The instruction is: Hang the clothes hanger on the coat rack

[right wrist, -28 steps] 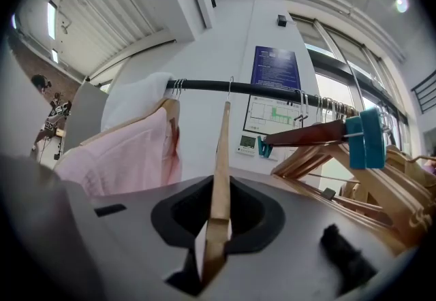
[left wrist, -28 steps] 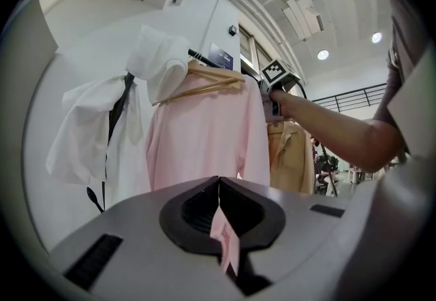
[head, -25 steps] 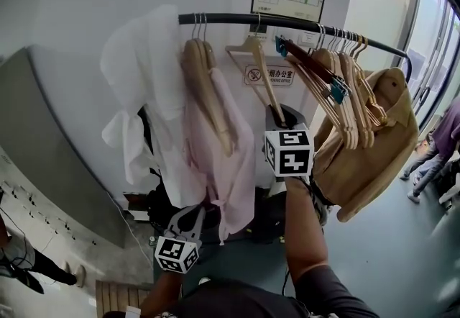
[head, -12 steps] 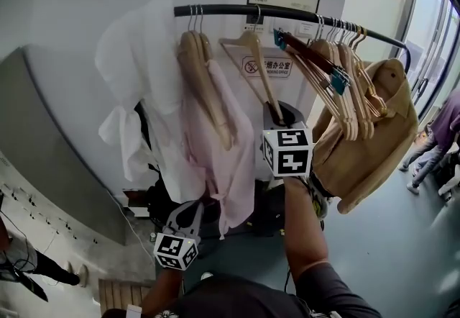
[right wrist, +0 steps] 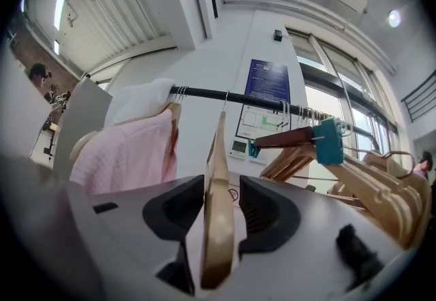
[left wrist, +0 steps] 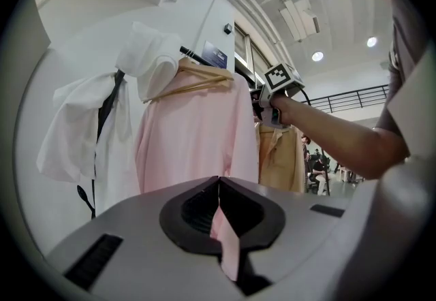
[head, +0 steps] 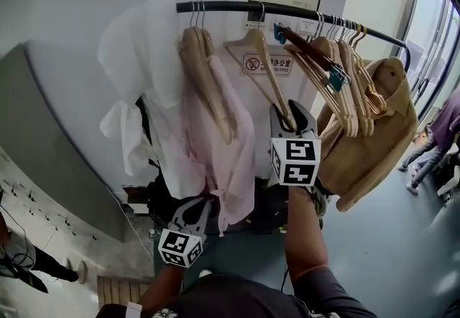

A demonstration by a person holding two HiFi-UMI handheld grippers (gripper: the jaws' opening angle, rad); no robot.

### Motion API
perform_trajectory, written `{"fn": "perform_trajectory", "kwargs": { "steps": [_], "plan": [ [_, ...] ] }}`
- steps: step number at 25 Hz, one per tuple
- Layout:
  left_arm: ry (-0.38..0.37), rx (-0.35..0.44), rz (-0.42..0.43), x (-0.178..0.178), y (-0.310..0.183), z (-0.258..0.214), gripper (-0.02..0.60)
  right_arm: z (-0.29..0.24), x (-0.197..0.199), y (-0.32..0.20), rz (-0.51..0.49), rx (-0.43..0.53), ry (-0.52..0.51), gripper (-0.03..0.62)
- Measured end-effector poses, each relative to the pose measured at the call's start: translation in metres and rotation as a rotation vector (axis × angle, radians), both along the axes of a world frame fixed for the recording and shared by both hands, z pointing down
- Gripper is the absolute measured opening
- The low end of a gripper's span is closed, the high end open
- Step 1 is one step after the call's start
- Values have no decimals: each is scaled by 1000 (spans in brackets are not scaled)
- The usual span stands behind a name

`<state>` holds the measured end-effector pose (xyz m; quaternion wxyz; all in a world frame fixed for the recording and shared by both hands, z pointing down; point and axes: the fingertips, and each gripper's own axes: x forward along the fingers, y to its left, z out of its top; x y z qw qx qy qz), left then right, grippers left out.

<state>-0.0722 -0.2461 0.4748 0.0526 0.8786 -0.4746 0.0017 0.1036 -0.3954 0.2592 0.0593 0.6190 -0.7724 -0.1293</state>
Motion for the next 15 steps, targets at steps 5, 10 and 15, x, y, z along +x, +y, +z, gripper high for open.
{"fn": "perform_trajectory", "kwargs": {
  "steps": [5, 10, 15],
  "plan": [
    [-7, 0, 22, 7, 3, -2, 9, 15, 23, 40, 6, 23, -43, 158],
    [-1, 0, 46, 22, 3, -4, 9, 48, 25, 94, -45, -16, -79, 161],
    [-36, 43, 73, 43, 3, -9, 9, 111, 6, 125, -80, -107, -54, 160]
  ]
}}
